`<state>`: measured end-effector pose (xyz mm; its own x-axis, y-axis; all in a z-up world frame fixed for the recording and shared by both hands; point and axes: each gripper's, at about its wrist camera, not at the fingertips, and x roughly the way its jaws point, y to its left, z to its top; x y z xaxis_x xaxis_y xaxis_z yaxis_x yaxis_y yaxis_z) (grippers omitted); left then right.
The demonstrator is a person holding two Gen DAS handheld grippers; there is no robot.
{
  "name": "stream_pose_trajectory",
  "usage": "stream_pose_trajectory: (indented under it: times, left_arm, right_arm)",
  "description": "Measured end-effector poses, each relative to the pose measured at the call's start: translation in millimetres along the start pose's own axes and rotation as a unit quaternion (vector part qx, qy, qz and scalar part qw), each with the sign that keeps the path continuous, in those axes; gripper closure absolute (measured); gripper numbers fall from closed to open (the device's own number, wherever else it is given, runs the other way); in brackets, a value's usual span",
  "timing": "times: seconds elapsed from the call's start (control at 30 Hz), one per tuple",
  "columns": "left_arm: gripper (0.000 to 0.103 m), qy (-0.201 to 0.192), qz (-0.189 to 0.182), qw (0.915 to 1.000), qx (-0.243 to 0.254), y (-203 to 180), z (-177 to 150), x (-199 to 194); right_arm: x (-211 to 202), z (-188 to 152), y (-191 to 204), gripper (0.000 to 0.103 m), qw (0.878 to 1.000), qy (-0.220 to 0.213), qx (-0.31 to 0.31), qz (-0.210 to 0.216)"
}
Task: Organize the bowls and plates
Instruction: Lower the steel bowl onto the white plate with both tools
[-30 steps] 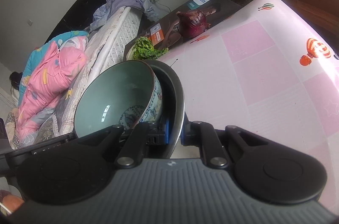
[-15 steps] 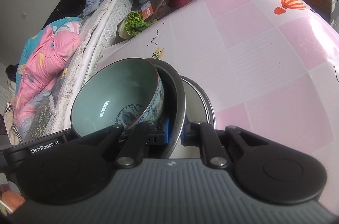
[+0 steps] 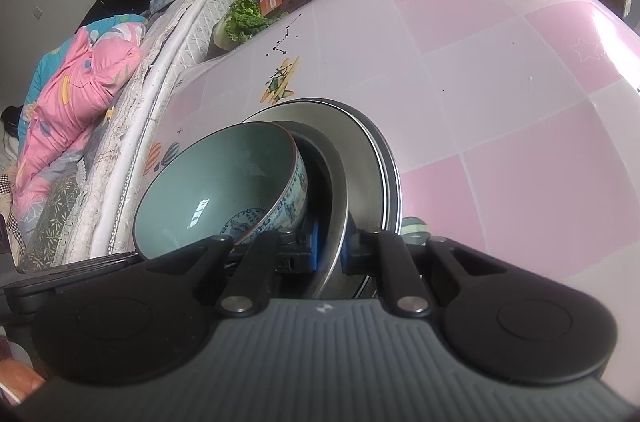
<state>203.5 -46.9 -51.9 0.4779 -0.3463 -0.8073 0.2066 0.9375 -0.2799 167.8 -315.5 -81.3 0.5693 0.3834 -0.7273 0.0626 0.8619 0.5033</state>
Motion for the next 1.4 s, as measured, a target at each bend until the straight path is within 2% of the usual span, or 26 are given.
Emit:
stream_pose_trajectory:
  times: [0.27, 0.3, 0.33, 0.43, 0.57, 0.77, 0.9, 0.97, 1.07, 1.17, 1.4]
  left_arm:
    - [0.083, 0.002, -0.007, 0.9998, 0.021, -3, -4, 0]
    - [0.081, -0.003, -0.006, 0.9997, 0.022, -2, -3, -1]
    - [0.075, -0.009, -0.009, 0.9997, 0.020, -1, -3, -4]
    - [0.070, -0.023, -0.017, 0.9992, 0.027, 1, -3, -13]
    - [0.070, -0.032, -0.016, 0.9985, 0.042, -5, -7, -21]
    - [0.070, -0.038, 0.007, 0.9975, 0.059, -14, -10, -23]
    - [0.064, -0.063, 0.027, 0.9946, 0.078, -20, -11, -36]
    - [0.058, -0.079, 0.039, 0.9920, 0.090, -25, -11, -43]
    - [0.055, -0.092, 0.047, 0.9891, 0.105, -33, -9, -49]
    - [0.053, -0.092, 0.050, 0.9878, 0.115, -40, -8, -48]
    - [0.054, -0.079, 0.047, 0.9895, 0.111, -44, -9, -37]
  right_arm:
    - [-3, 3, 0, 0.091, 0.999, -0.027, -0.021, -0.023]
    - [-4, 5, -2, 0.091, 0.999, -0.031, -0.020, -0.026]
    - [-5, 6, -4, 0.091, 0.999, -0.036, -0.017, -0.024]
    - [-13, 8, -13, 0.092, 0.999, -0.046, -0.006, -0.014]
    - [-17, 7, -12, 0.090, 0.999, -0.050, -0.013, -0.015]
    - [-19, -1, -12, 0.091, 0.999, -0.047, -0.010, -0.012]
    - [-32, -1, -9, 0.084, 0.997, -0.069, -0.015, -0.015]
    - [-39, 2, -10, 0.079, 0.997, -0.080, -0.007, -0.008]
    - [-47, 8, -14, 0.072, 0.995, -0.095, 0.010, 0.013]
    - [-47, 11, -14, 0.069, 0.995, -0.093, 0.019, 0.031]
    - [-21, 11, 1, 0.069, 0.998, -0.058, -0.002, 0.030]
